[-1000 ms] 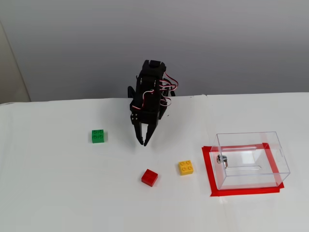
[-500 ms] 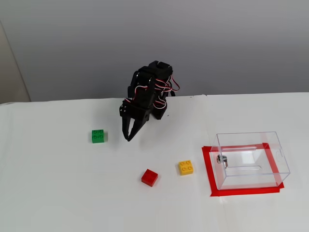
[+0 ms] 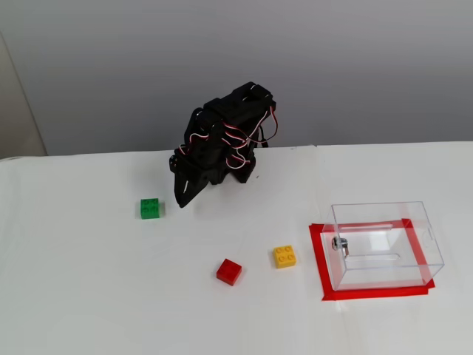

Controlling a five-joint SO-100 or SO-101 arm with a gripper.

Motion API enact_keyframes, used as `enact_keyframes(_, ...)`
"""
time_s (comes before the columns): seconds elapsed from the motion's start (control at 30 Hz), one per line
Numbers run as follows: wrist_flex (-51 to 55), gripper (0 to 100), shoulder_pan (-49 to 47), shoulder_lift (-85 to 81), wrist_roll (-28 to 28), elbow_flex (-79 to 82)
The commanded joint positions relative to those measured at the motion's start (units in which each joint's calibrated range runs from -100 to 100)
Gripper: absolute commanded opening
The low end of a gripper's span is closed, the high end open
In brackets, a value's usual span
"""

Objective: Pick the green lego brick and place it into the transparent box

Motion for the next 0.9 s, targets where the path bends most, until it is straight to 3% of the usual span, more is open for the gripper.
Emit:
enact_keyframes(0.0, -4.4, 1, 3.1, 5.7, -0.2, -2.9)
enact_keyframes(0.17, -10.1, 2, 5.8, 12.8, -0.1, -7.1)
enact_keyframes(0.67, -11.4, 3, 8.8, 36.2, -3.5, -23.6)
enact_keyframes(0.87, -13.8, 24, 11.5, 39.9, -3.9, -22.8)
